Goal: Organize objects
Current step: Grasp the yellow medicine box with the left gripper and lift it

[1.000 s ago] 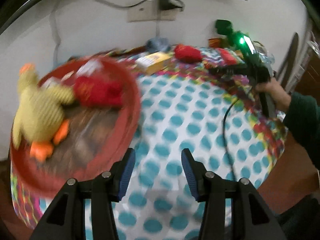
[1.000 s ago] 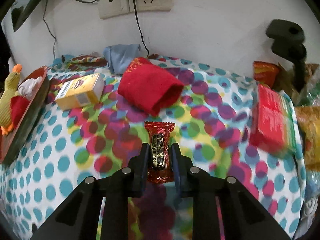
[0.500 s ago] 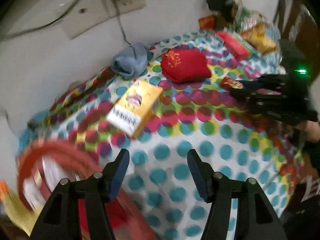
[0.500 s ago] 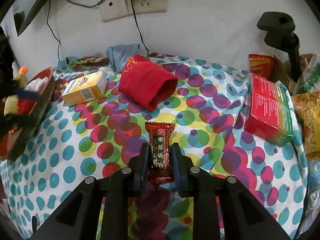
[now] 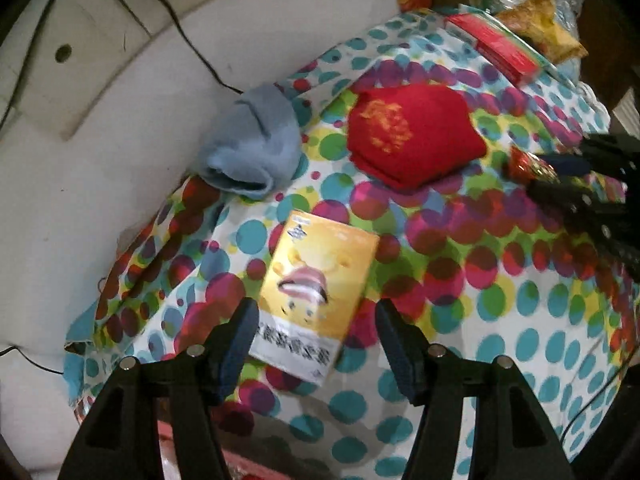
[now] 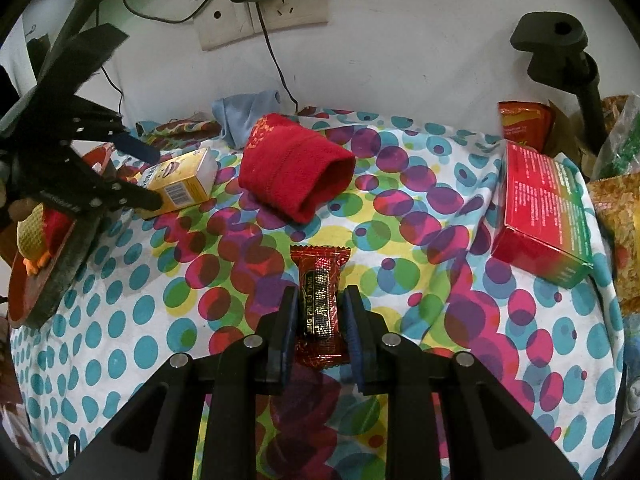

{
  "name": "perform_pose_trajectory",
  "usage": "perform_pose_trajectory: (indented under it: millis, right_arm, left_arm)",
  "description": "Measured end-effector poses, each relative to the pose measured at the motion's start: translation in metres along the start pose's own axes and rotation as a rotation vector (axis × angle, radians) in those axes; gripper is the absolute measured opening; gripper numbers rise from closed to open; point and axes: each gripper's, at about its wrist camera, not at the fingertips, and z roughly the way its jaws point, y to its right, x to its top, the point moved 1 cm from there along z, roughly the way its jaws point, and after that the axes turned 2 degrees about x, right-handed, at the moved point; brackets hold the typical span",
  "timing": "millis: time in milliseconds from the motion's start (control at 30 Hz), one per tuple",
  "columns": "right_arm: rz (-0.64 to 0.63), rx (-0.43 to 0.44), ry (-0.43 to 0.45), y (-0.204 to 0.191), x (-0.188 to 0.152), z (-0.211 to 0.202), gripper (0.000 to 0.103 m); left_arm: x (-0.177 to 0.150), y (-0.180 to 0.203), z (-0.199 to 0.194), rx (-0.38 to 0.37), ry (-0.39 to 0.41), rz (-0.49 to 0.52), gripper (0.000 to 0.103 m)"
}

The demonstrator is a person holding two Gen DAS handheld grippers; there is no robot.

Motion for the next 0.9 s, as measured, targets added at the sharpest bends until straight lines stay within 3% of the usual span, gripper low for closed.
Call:
perform_pose_trajectory:
  millis: [333,600,900]
  right_arm:
    - [-0.005,-0.002,0.0,-0.002,0.0,0.001,0.024]
    - [-0.012,-0.01,-0.002,-0.002,-0.001,0.001,0.024]
    - [-0.023,-0.022,-0.004,-0.003,0.0,0.001,0.024]
  left_arm:
    - [-0.004,-0.01,0.015,0.048,0.017,-0.061,0.063]
    - [-0.017,-0.009,0.007,0.107,0.072,-0.232,0.063]
    - [-0.04,-0.011,-0.003,0.107,0.131,-0.495,0.06]
